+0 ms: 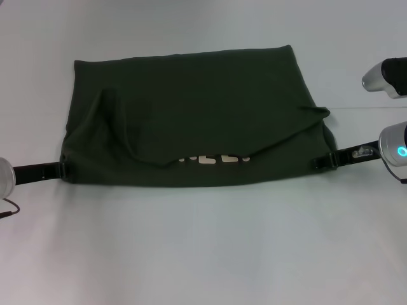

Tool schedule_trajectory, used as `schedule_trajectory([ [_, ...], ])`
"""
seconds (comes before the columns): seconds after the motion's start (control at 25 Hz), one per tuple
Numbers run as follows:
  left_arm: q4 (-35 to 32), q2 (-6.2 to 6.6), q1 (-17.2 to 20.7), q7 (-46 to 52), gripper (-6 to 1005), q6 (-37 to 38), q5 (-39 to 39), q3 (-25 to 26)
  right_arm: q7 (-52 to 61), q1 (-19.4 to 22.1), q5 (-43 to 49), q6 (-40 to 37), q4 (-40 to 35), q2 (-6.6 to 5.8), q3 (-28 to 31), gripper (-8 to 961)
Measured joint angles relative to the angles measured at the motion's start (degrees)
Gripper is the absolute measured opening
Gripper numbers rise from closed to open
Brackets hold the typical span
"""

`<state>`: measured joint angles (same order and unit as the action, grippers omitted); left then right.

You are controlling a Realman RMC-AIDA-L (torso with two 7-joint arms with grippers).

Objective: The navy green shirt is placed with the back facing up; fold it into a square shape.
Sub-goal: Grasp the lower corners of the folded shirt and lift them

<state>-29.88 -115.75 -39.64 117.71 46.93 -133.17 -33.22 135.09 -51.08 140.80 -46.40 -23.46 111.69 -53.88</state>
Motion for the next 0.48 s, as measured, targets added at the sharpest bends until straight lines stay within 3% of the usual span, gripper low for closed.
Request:
schedule_trajectory([
  [0.2,0.0,0.0,0.0,-0.01,18,0.01,0.02,0.0,0.0,0.22,0.0,0.69,0.04,0.11,0.0,488],
  [0.48,0.0,0.0,0.0,0.15,18,0.07,0.02,0.0,-0.33,0.36,0.0,2.05,0.07,0.29,0.01,412],
])
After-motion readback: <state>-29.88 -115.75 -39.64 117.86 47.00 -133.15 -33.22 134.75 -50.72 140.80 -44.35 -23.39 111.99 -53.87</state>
